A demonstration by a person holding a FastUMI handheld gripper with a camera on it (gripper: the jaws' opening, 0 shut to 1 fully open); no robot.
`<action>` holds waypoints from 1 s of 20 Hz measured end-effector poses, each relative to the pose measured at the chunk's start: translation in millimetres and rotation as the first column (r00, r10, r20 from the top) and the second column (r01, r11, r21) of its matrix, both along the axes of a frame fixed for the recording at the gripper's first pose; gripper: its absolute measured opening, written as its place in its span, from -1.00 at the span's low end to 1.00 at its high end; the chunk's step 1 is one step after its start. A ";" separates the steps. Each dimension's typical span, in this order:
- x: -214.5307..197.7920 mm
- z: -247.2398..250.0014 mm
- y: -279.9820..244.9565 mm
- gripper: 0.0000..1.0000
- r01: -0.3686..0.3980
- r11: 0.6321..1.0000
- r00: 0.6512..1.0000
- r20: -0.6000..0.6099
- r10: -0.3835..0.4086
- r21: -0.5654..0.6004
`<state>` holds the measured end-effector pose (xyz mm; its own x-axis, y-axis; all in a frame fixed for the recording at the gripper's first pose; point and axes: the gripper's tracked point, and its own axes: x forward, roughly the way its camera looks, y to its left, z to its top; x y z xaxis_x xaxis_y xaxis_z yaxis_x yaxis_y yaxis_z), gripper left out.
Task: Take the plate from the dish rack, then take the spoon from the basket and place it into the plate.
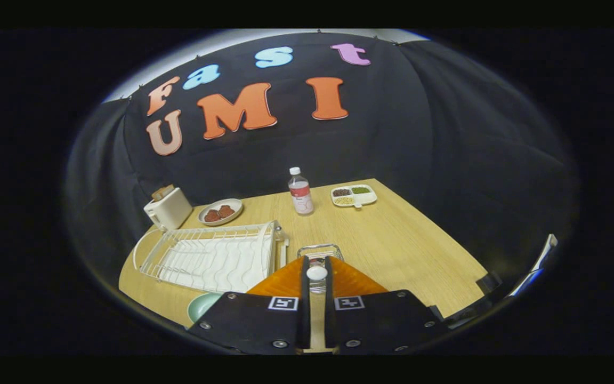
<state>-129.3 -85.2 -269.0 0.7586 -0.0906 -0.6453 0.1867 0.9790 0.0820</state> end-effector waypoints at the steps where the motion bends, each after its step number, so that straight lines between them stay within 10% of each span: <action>1: -0.3 6.2 1.5 -0.79 -0.011 1.000 1.000 0.005 0.011 0.004; 20: -35.8 47.6 80.1 -0.80 -0.313 0.939 0.948 0.100 0.301 0.142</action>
<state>-165.1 -5.1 -221.4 0.7805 0.2506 -0.5727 -0.1340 0.9619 0.2383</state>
